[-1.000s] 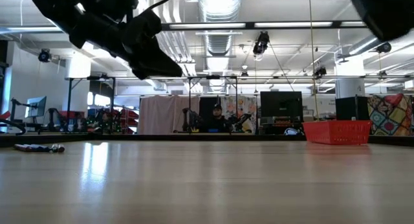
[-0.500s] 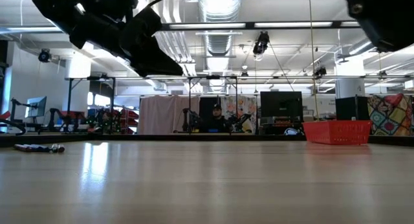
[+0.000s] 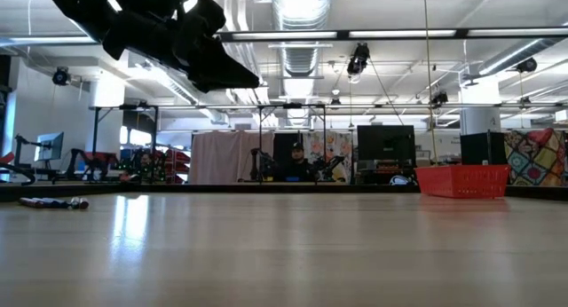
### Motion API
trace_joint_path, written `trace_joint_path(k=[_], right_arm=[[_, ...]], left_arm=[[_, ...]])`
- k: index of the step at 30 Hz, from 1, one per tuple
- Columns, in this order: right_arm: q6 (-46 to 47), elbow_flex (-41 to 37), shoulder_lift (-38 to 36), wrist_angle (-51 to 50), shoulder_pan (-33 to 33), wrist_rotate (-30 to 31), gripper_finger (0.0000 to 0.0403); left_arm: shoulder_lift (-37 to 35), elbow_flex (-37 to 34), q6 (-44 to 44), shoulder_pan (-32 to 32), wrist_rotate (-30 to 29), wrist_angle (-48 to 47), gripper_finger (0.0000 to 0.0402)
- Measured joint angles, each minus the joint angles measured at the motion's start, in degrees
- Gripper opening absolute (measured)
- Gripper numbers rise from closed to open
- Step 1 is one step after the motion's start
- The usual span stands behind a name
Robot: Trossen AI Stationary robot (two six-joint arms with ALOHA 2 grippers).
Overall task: Sort crayons
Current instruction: Put the brown crayon into the green bin, then put the brown crayon into the red bin
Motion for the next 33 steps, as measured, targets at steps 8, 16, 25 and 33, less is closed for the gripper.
trace_joint_path(k=[8,16,25,33], right_arm=[[5.72,-14.12,-8.39,-0.02,4.6,-11.58,0.0009],[11.47,-26.23,-16.72,0.28,8.7,-17.97,0.0009],[16.24,-37.39,-21.66,11.83,11.7,-15.38,0.0073],[15.89,-40.11,-21.9,6.76,11.21,-12.73,0.0186]], left_arm=[[0.0,-0.04,1.11,0.0,0.0,-2.02,0.0084],[0.0,-0.15,-2.2,-0.04,0.04,-7.41,0.0084],[0.0,-2.2,-8.93,-2.6,0.02,-8.02,0.0084],[0.0,-3.08,-11.61,-6.57,-4.68,-8.11,0.0084]])
